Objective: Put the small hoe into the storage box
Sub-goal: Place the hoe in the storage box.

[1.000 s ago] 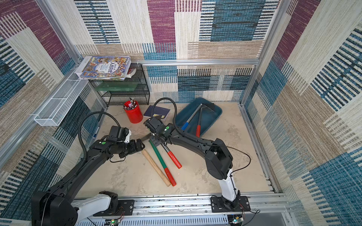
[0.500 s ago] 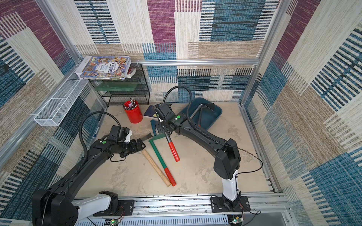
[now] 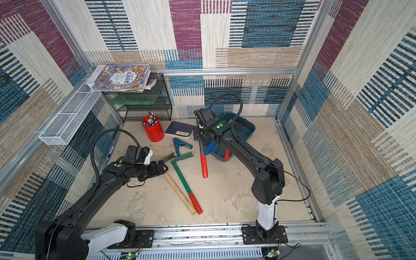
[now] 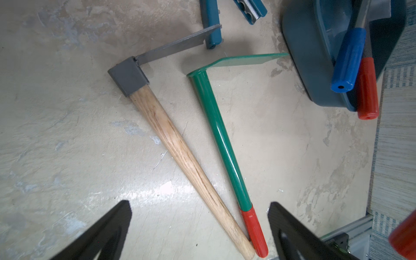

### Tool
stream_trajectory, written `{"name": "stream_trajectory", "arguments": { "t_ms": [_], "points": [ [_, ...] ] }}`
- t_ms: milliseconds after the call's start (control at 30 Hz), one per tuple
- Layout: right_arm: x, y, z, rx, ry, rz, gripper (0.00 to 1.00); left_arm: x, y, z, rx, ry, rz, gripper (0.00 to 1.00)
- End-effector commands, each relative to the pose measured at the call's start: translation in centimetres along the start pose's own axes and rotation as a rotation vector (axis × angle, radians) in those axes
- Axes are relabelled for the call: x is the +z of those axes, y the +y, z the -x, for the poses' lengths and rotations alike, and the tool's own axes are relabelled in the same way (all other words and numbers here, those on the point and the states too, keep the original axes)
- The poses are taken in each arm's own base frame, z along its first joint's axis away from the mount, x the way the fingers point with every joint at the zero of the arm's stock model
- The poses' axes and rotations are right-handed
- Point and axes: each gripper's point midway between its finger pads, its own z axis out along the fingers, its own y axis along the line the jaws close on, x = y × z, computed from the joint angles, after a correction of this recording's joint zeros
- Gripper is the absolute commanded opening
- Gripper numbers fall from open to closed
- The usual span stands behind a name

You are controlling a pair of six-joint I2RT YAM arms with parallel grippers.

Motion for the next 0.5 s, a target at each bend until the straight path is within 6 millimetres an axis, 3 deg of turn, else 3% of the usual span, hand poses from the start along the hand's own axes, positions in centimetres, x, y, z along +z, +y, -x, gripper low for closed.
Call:
{"name": "stream_trajectory", "arguments": {
  "t_ms": [0,467],
  "points": [
    [-0.7,-0.4,2.2,0.07,-0.061,0.039,0.0,-0.2,-1.4,0.5,0.067,-0.029,-0.054,0.99],
    [1.0,-6.2,4.8,0.225,-0.036,0.002,0.0,-0.2,-5.8,-0.4,0.285,-0.065,-0.105,0.99]
  ]
}}
